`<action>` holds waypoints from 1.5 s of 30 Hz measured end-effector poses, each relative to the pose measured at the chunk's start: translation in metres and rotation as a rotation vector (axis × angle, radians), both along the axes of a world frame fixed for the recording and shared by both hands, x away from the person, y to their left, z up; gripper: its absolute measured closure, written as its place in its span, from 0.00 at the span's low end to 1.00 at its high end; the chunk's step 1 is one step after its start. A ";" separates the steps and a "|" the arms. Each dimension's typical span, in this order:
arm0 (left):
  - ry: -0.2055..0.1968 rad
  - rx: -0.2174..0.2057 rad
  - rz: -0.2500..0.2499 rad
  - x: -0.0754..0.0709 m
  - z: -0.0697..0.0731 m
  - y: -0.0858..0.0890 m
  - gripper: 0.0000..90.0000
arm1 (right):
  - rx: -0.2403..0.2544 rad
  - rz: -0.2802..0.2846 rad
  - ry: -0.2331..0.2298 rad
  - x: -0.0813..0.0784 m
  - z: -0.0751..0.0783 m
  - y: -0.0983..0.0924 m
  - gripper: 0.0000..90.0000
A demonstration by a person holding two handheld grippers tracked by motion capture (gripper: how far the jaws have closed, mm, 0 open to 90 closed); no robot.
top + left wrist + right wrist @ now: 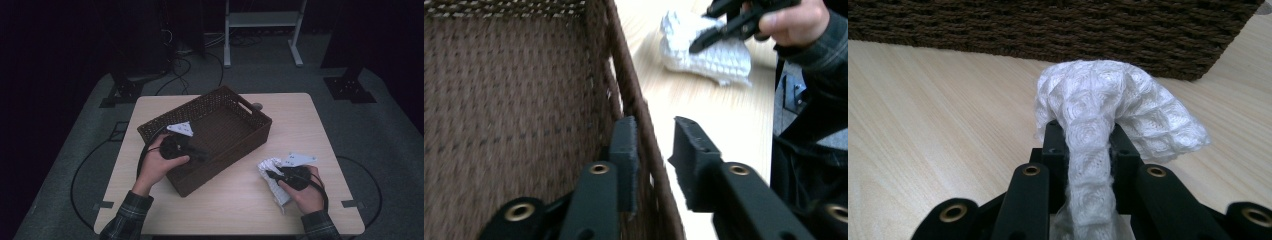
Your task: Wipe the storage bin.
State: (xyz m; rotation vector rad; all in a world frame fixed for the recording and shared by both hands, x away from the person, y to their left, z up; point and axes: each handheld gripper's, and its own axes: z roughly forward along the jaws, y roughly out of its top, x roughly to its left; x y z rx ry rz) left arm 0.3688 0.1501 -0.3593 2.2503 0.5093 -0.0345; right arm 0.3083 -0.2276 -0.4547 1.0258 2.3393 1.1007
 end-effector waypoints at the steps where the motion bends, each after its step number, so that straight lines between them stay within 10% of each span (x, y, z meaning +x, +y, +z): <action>1: 0.000 0.005 0.008 -0.003 0.001 0.005 0.83 | 0.002 -0.003 0.000 0.000 0.000 -0.001 0.83; 6: -0.001 0.000 0.051 -0.015 0.006 0.029 1.00 | 0.000 -0.011 0.001 0.000 0.000 -0.003 0.83; 25: 0.020 0.043 0.130 -0.052 -0.004 0.089 1.00 | -0.001 -0.019 -0.005 0.001 0.000 -0.004 0.83; 45: 0.046 -0.015 0.042 -0.038 -0.021 0.043 1.00 | -0.001 -0.020 -0.010 0.000 0.002 -0.004 0.83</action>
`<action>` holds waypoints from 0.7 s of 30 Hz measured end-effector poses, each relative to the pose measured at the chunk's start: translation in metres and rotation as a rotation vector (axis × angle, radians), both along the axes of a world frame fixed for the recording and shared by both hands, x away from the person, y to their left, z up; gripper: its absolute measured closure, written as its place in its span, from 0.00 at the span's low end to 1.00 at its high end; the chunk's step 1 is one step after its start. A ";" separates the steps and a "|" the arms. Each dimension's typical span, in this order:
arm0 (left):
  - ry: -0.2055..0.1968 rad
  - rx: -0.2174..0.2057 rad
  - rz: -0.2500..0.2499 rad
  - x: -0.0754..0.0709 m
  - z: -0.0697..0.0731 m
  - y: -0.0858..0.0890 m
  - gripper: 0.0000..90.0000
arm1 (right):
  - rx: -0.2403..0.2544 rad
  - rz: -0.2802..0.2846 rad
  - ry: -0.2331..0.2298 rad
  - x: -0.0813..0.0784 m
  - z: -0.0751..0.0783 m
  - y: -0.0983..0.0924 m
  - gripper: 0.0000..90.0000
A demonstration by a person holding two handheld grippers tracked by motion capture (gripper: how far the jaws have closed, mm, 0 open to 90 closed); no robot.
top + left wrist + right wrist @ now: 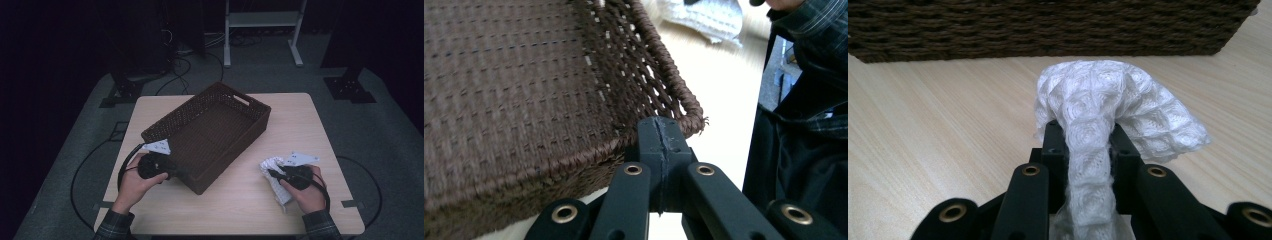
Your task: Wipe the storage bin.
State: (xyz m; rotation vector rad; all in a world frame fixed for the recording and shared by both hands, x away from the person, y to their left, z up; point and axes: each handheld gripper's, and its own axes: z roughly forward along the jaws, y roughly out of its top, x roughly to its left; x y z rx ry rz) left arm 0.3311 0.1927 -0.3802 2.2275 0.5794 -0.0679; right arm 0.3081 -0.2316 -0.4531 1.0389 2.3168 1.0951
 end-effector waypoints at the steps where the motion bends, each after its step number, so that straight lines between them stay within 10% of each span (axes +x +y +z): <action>1: -0.003 -0.007 -0.004 0.001 -0.001 -0.004 1.00 | -0.001 0.001 0.000 0.000 0.000 0.000 0.83; 21: -0.011 -0.028 -0.104 0.033 -0.004 -0.085 1.00 | 0.004 0.004 -0.005 0.000 0.000 0.000 0.83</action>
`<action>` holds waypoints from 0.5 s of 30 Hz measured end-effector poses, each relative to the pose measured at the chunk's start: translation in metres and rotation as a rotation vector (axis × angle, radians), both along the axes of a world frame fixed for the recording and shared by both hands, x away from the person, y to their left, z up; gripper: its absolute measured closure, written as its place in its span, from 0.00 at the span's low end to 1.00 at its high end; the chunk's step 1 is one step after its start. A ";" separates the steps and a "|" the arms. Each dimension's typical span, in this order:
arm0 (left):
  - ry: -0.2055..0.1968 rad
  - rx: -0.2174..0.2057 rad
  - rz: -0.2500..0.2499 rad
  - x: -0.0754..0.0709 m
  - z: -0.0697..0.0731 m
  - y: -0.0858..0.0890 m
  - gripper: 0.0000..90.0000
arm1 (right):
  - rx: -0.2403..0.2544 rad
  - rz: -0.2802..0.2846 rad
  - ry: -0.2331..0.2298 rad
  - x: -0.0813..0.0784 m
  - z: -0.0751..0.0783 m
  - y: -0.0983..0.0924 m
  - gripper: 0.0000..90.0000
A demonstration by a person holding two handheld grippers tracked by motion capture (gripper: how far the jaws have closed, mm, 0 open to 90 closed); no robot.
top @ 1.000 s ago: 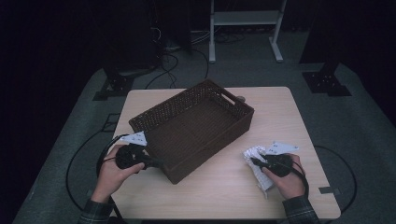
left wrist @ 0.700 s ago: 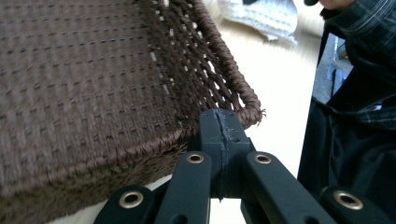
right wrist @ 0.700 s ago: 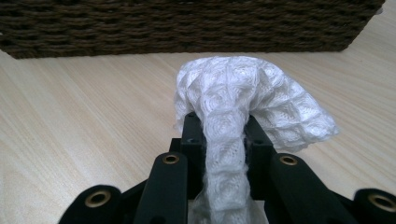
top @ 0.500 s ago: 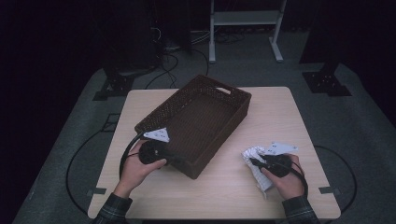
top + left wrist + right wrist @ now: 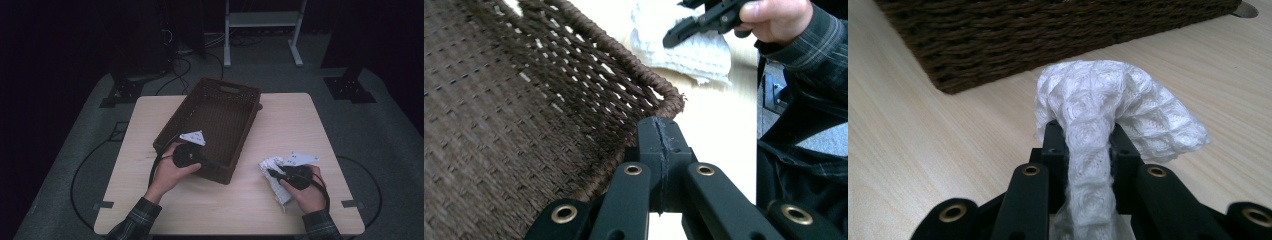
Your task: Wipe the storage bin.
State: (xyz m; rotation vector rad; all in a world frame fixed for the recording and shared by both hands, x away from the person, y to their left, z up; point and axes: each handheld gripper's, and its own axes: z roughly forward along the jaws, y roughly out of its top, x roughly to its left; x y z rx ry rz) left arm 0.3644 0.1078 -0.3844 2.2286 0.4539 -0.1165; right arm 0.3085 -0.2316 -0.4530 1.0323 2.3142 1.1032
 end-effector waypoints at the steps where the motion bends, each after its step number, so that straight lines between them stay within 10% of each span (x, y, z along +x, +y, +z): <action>1: 0.000 0.000 -0.002 0.001 0.000 -0.003 1.00 | 0.000 0.001 0.000 0.000 0.000 0.000 0.83; 8: -0.012 -0.004 -0.016 0.006 0.000 -0.016 0.98 | 0.003 -0.002 0.002 0.000 -0.001 -0.001 0.83; 15: -0.059 -0.008 0.023 0.007 0.011 0.011 0.84 | -0.002 -0.004 0.004 0.002 -0.002 -0.001 0.83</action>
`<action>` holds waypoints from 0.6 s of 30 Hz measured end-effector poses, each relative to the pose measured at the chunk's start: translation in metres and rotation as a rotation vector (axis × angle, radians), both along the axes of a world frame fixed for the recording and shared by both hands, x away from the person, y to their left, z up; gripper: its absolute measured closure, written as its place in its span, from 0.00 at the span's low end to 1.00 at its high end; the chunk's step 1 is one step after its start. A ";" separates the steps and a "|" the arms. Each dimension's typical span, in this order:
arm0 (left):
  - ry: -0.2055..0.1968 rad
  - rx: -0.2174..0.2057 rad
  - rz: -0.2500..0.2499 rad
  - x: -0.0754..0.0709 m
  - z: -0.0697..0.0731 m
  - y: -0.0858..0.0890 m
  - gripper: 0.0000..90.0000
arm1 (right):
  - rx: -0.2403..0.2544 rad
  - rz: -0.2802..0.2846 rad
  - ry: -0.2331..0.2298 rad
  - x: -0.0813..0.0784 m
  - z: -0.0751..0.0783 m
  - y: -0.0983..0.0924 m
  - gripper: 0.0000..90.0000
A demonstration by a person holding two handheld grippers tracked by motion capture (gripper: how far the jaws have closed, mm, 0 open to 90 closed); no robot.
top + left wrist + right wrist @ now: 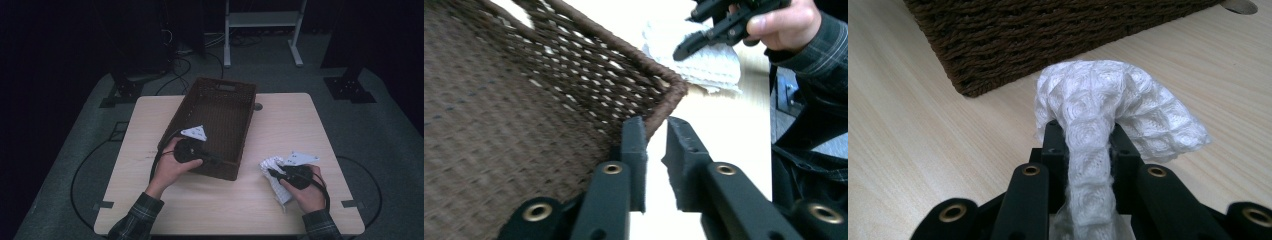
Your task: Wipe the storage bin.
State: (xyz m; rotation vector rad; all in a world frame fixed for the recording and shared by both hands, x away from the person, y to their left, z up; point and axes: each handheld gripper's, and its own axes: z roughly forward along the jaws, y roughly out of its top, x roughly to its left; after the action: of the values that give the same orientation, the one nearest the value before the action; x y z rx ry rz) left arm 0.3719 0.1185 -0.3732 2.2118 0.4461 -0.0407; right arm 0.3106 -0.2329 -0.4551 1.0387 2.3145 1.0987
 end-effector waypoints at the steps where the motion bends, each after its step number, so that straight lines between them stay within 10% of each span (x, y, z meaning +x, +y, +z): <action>1: -0.003 -0.008 0.010 0.001 0.001 0.005 0.83 | -0.001 -0.001 0.002 0.000 0.000 0.000 0.83; 18: -0.026 0.000 0.127 0.021 0.004 0.088 0.58 | -0.004 -0.004 0.008 0.002 -0.002 -0.002 0.83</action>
State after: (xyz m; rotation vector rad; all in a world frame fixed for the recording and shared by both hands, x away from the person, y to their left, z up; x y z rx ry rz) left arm 0.3925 0.2062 -0.3694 2.1766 0.5705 0.0561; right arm 0.3127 -0.2345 -0.4566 1.0473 2.3187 1.0902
